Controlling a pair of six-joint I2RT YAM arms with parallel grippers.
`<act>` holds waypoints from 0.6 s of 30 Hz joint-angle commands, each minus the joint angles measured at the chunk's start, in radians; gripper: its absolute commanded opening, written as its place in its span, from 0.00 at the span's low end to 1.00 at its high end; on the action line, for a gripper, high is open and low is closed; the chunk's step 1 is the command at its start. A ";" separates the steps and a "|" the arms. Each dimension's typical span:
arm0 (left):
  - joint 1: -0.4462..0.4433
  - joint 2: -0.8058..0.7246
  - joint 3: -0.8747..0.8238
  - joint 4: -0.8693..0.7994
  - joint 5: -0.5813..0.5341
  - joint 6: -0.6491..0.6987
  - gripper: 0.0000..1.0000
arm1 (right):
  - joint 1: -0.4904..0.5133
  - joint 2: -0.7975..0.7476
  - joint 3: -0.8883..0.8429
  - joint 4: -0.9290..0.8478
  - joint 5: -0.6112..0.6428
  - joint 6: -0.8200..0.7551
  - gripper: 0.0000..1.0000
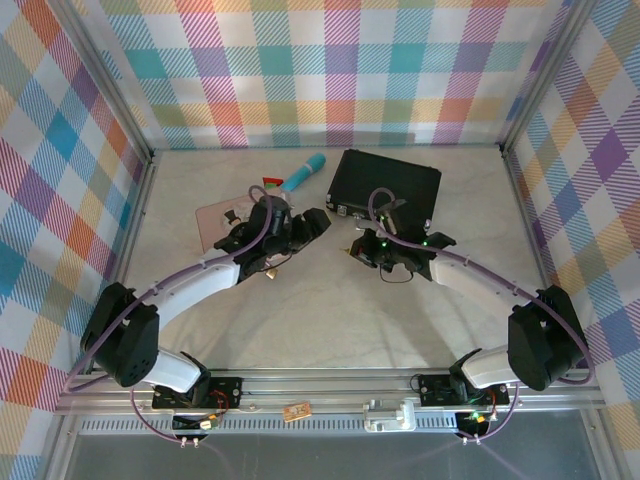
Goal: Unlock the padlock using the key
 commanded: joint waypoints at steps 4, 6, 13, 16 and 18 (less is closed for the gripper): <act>-0.043 0.039 0.003 0.082 0.031 -0.032 0.49 | -0.015 0.020 0.012 0.168 -0.102 0.141 0.00; -0.046 0.053 0.012 0.088 0.040 -0.035 0.42 | -0.015 0.024 0.013 0.177 -0.103 0.147 0.00; -0.051 0.072 0.023 0.087 0.044 -0.035 0.29 | -0.021 0.024 -0.006 0.220 -0.101 0.174 0.00; -0.052 0.081 0.023 0.088 0.043 -0.037 0.21 | -0.024 0.030 -0.004 0.225 -0.107 0.176 0.00; -0.052 0.085 0.027 0.088 0.041 -0.039 0.15 | -0.023 0.033 -0.004 0.228 -0.111 0.176 0.00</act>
